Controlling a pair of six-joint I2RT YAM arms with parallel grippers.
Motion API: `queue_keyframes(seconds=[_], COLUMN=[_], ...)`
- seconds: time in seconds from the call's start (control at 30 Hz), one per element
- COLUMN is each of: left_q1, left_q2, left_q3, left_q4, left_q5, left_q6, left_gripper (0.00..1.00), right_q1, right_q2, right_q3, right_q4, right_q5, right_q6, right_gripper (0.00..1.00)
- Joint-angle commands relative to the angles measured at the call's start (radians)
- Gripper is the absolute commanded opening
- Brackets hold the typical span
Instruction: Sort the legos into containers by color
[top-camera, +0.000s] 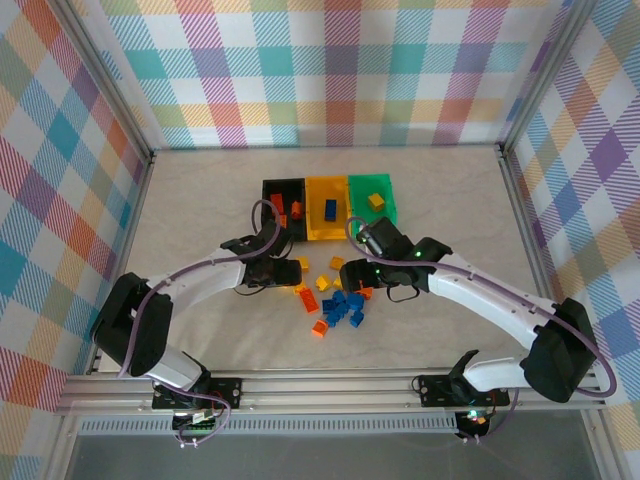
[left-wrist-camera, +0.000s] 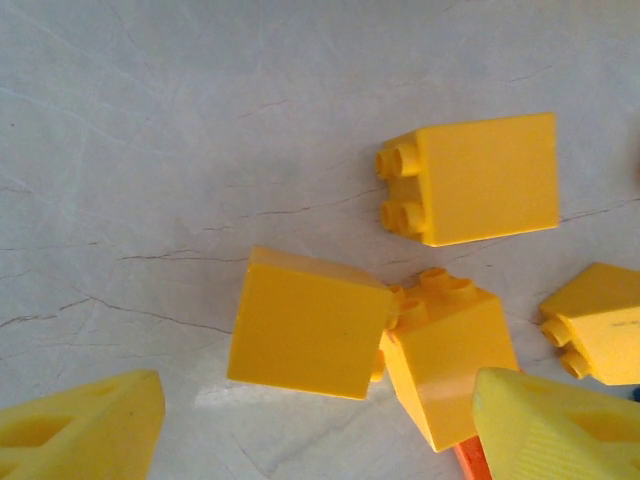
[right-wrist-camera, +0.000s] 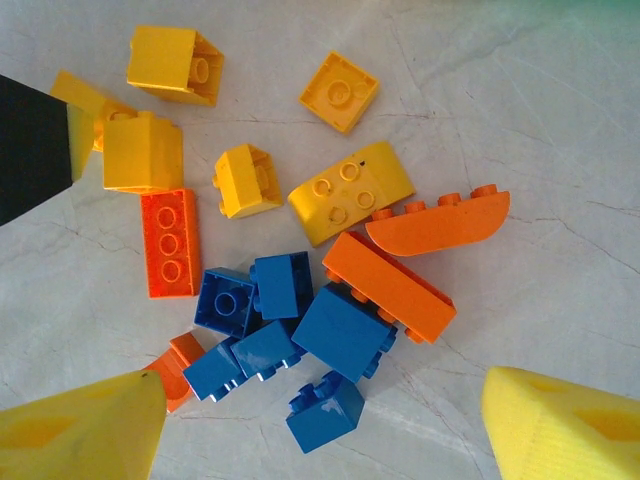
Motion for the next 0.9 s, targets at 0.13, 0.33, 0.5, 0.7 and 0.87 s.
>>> queue_keyframes(seconds=[0.13, 0.33, 0.5, 0.7, 0.87], left_q1=[0.014, 0.025, 0.057, 0.105, 0.095], left_q2=[0.078, 0.125, 0.043, -0.007, -0.076], left_q3=[0.038, 0.033, -0.021, -0.056, -0.074], left_q4=[0.006, 0.007, -0.003, -0.037, -0.007], left_q5=[-0.014, -0.066, -0.092, -0.110, -0.033], left_q6=[-0.010, -0.009, -0.010, -0.006, -0.025], left_gripper=[0.74, 0.67, 0.73, 0.72, 0.77], right_q1=[-0.007, -0.008, -0.010, -0.008, -0.008], right_q2=[-0.045, -0.068, -0.072, -0.066, -0.070], right_q3=[-0.024, -0.035, -0.042, -0.039, -0.039], right_q4=[0.016, 0.012, 0.020, 0.029, 0.026], right_q5=[-0.018, -0.020, -0.027, -0.038, -0.036], right_q6=[0.013, 0.014, 0.012, 0.010, 0.009], right_gripper=[0.83, 0.83, 0.83, 0.83, 0.83])
